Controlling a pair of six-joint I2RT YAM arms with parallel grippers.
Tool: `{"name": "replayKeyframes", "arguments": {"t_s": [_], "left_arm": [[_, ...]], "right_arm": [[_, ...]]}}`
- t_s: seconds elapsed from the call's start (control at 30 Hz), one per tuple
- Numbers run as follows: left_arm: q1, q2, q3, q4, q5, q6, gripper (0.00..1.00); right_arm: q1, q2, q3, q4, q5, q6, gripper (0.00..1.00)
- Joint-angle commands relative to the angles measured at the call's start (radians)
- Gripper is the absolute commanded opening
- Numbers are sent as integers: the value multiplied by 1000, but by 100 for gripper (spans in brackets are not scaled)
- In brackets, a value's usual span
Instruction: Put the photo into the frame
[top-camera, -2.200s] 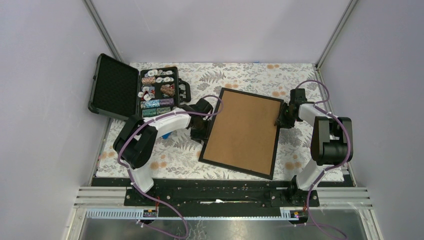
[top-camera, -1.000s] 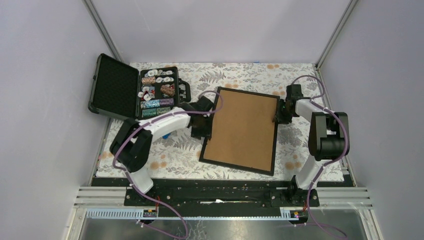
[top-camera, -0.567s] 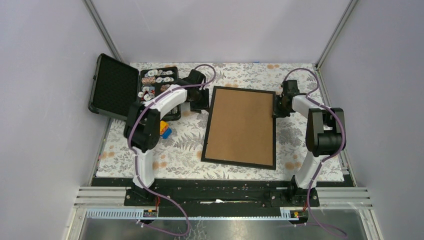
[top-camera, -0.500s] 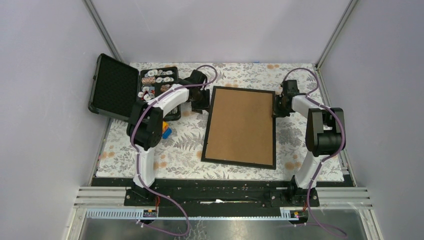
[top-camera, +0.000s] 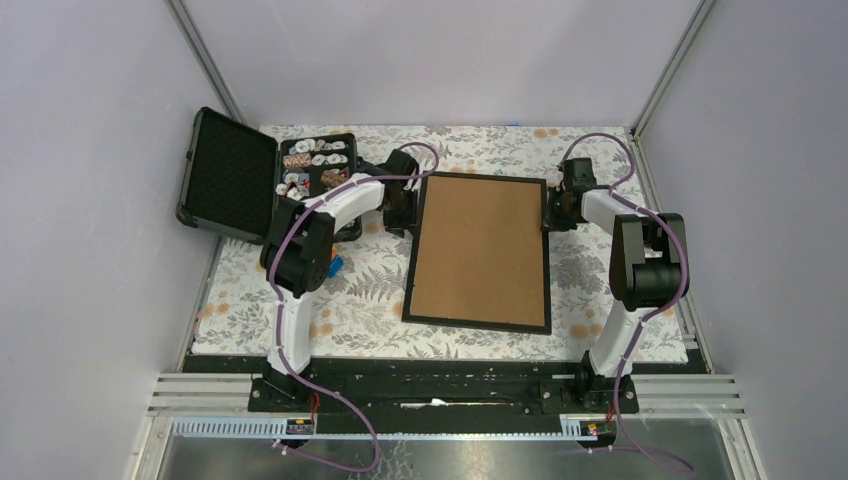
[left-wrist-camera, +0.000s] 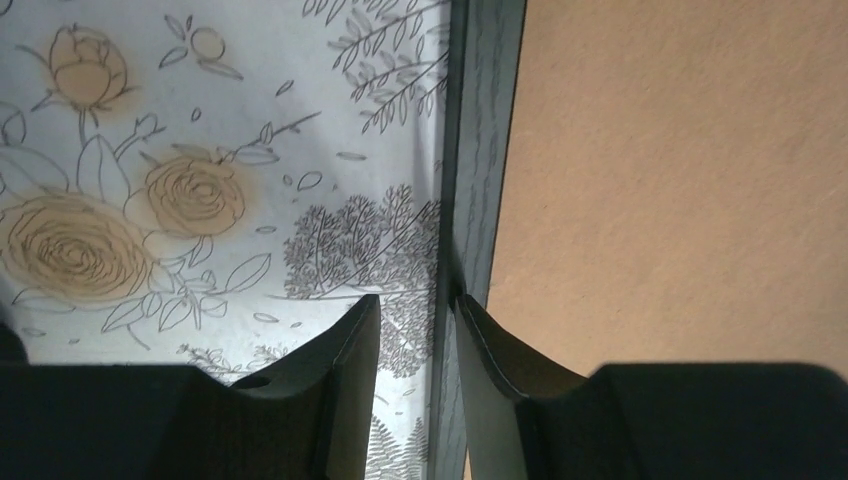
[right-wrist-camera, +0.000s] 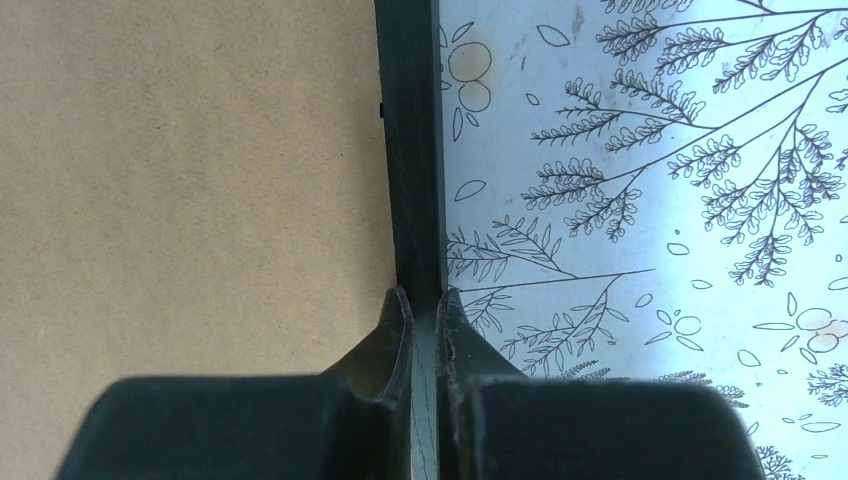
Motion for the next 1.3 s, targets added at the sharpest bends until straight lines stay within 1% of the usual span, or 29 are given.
{"name": "replayKeyframes", "arguments": {"t_s": [0.0, 0.23, 0.63, 0.97, 1.27], "left_arm": [[-3, -80, -47, 17, -45, 26, 38], [-9, -97, -115, 41, -16, 9, 37], [-51, -53, -91, 41, -20, 0, 37], [-63, -23, -88, 40, -49, -5, 37], [-123, 21, -81, 40, -43, -37, 35]], "right_arm": [[29, 86, -25, -39, -27, 11, 0], [30, 82, -27, -46, -21, 8, 0], [30, 77, -30, -49, -26, 8, 0], [32, 81, -30, -49, -31, 10, 0], [37, 83, -27, -52, -35, 10, 0]]}}
